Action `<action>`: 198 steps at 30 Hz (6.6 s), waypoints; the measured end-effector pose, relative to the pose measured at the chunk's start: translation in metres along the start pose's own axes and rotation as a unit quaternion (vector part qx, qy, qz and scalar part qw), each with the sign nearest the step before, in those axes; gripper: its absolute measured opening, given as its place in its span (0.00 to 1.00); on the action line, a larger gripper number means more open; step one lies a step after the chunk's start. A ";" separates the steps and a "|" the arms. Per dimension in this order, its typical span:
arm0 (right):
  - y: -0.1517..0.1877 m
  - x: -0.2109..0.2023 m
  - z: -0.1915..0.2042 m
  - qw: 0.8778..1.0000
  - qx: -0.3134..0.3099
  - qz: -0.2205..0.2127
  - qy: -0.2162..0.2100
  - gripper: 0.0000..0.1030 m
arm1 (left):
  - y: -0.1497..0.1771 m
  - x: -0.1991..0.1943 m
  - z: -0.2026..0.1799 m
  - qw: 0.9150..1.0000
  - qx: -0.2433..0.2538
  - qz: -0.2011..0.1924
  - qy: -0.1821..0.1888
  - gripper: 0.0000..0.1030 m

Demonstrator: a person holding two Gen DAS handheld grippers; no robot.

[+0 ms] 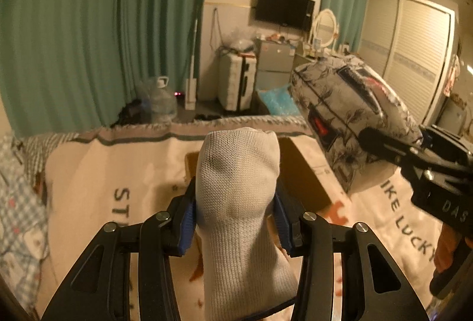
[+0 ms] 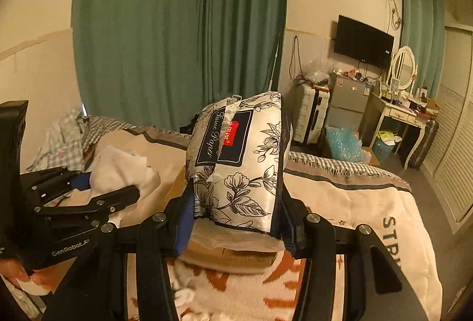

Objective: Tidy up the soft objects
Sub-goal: 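Carry the sock and tissue pack into the cardboard box and open both grippers, then withdraw both grippers from the box back toward the pile, then grasp the white cloth bundle with the left gripper while the right grasps the blue tissue pack, then lift both held items over the cardboard box and open both grippers, then withdraw both grippers from the box back toward the pile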

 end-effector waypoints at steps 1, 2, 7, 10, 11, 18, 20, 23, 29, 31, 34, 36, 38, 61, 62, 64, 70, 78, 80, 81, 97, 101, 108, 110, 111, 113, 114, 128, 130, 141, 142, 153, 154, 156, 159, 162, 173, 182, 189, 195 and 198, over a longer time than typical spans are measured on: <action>0.000 0.015 -0.004 1.000 0.002 0.005 -0.001 0.48 | -0.002 0.014 0.001 1.000 0.001 0.004 -0.001 0.43; 0.000 0.028 -0.007 1.000 0.004 0.010 -0.002 0.48 | -0.003 0.025 0.001 1.000 0.002 0.009 -0.002 0.43; 0.018 0.090 -0.024 0.999 0.018 0.040 -0.009 0.48 | 0.002 0.078 0.005 0.999 0.011 0.038 -0.011 0.43; 0.030 0.123 -0.035 0.998 0.032 0.058 -0.013 0.48 | 0.007 0.101 0.005 0.998 0.019 0.049 -0.017 0.43; 0.035 0.131 -0.038 0.997 0.036 0.063 -0.013 0.48 | 0.009 0.108 0.006 0.998 0.023 0.053 -0.020 0.43; 0.047 0.155 -0.052 0.995 0.063 0.074 -0.012 0.63 | 0.009 0.111 0.000 0.999 0.028 0.042 -0.019 0.46; 0.045 0.152 -0.054 0.995 0.071 0.073 -0.015 0.70 | 0.004 0.111 0.001 0.998 0.024 0.042 -0.032 0.56; 0.036 0.135 -0.057 0.996 0.070 0.062 -0.003 0.72 | -0.004 0.099 0.001 0.998 0.008 0.057 -0.041 0.65; 0.002 0.072 -0.055 0.997 0.064 0.029 0.015 0.74 | -0.035 0.036 -0.005 0.998 0.012 0.018 -0.054 0.68; -0.015 0.041 -0.053 0.998 0.058 0.011 0.019 0.74 | -0.045 0.008 -0.009 0.998 0.016 0.000 -0.056 0.74; -0.030 -0.008 -0.045 0.998 0.051 -0.011 0.026 0.76 | -0.060 -0.043 -0.013 0.997 0.015 -0.040 -0.059 0.87; -0.036 -0.040 -0.039 0.998 0.048 -0.023 0.027 0.81 | -0.066 -0.075 -0.016 0.997 0.013 -0.059 -0.057 0.88; -0.037 -0.064 -0.031 0.998 0.044 -0.030 0.029 0.84 | -0.068 -0.102 -0.018 0.996 0.012 -0.072 -0.057 0.89; 0.171 -0.035 0.013 0.987 0.071 0.145 0.003 1.00 | 0.134 -0.056 0.002 0.992 -0.004 0.088 -0.094 0.90; 0.180 -0.028 0.015 0.986 0.066 0.156 0.007 1.00 | 0.143 -0.046 0.004 0.990 -0.009 0.102 -0.096 0.90; 0.198 -0.014 0.020 0.980 0.065 0.186 0.002 1.00 | 0.162 -0.034 0.008 0.987 -0.014 0.127 -0.099 0.89; 0.238 0.020 0.041 0.964 0.041 0.260 -0.021 1.00 | 0.200 -0.011 0.012 0.978 -0.010 0.178 -0.105 0.88; 0.283 0.049 0.044 0.937 0.039 0.346 -0.015 0.90 | 0.242 0.018 0.006 0.971 -0.020 0.229 -0.069 0.88; 0.287 0.052 0.037 0.932 0.058 0.358 -0.018 0.79 | 0.249 0.022 0.004 0.969 -0.022 0.238 -0.062 0.88; 0.286 0.052 0.034 0.932 0.067 0.357 -0.021 0.71 | 0.250 0.023 0.002 0.969 -0.022 0.241 -0.059 0.83; 0.254 0.048 0.012 0.941 0.090 0.325 -0.020 0.70 | 0.249 0.046 -0.008 0.970 0.008 0.242 -0.016 0.35; 0.250 0.048 0.013 0.943 0.092 0.319 -0.020 0.70 | 0.251 0.038 -0.007 0.970 0.020 0.244 -0.009 0.33; 0.228 0.028 0.010 0.954 0.102 0.281 -0.009 0.69 | 0.244 0.012 0.001 0.973 0.011 0.230 -0.007 0.32; 0.219 0.016 0.008 0.958 0.108 0.265 -0.006 0.69 | 0.233 -0.001 0.000 0.977 0.008 0.215 -0.002 0.32; 0.215 0.011 0.007 0.960 0.110 0.258 -0.006 0.69 | 0.227 -0.006 -0.001 0.978 0.007 0.211 0.002 0.32; 0.200 -0.004 0.005 0.965 0.116 0.234 -0.008 0.69 | 0.209 -0.016 -0.010 0.981 0.009 0.192 0.011 0.32; 0.194 -0.010 0.005 0.968 0.116 0.224 -0.009 0.69 | 0.201 -0.023 -0.013 0.983 0.011 0.183 0.014 0.32; 0.075 -0.081 0.000 0.994 0.090 0.059 -0.026 0.69 | 0.087 -0.091 -0.033 0.997 0.058 0.045 0.002 0.32; 0.060 -0.082 -0.001 0.996 0.077 0.048 -0.026 0.69 | 0.073 -0.089 -0.033 0.998 0.061 0.032 -0.002 0.32; -0.020 -0.020 -0.015 1.000 0.013 0.017 -0.016 0.69 | 0.000 -0.031 -0.026 0.998 0.059 -0.006 -0.006 0.32; -0.023 -0.009 -0.016 1.000 0.010 0.019 -0.017 0.69 | -0.003 -0.024 -0.025 0.998 0.058 -0.004 -0.007 0.32; -0.003 0.131 -0.032 0.996 0.033 0.073 -0.033 0.69 | 0.001 0.093 -0.003 0.997 0.047 0.053 -0.021 0.32; 0.003 0.144 -0.033 0.995 0.038 0.081 -0.037 0.69 | 0.003 0.101 -0.001 0.997 0.048 0.059 -0.024 0.32; 0.011 0.163 -0.037 0.994 0.046 0.091 -0.041 0.69 | 0.010 0.117 0.004 0.996 0.045 0.071 -0.024 0.32; 0.016 0.184 -0.038 0.993 0.050 0.098 -0.045 0.71 | 0.016 0.129 0.005 0.996 0.045 0.076 -0.016 0.33; 0.019 0.193 -0.036 0.992 0.052 0.102 -0.055 0.75 | 0.016 0.130 0.004 0.997 0.044 0.066 -0.019 0.35; -0.014 0.138 -0.044 0.996 0.062 0.060 -0.030 0.85 | -0.011 0.075 0.010 0.998 0.007 0.039 -0.055 0.75; -0.067 -0.011 -0.037 0.999 0.037 -0.022 -0.002 0.93 | -0.056 -0.071 -0.007 0.995 0.019 -0.068 -0.071 0.86; -0.074 -0.122 -0.027 0.997 0.033 -0.072 0.013 1.00 | -0.057 -0.159 -0.018 0.990 0.019 -0.118 -0.078 0.89; -0.039 -0.164 -0.011 0.996 0.002 -0.075 0.048 1.00 | -0.030 -0.188 -0.022 0.988 0.015 -0.122 -0.096 0.89; -0.012 -0.156 -0.004 0.998 -0.008 -0.049 0.047 1.00 | -0.009 -0.179 -0.019 0.989 0.013 -0.109 -0.099 0.89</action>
Point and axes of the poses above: each gripper's, at about its wrist camera, not at the fingertips, and x roughly the way its jaws point, z to its left, y to its underside, the point moved 4 cm from there along x, roughly the way its jaws point, and after that the axes turned 2 degrees about z, right-handed, at the moved point
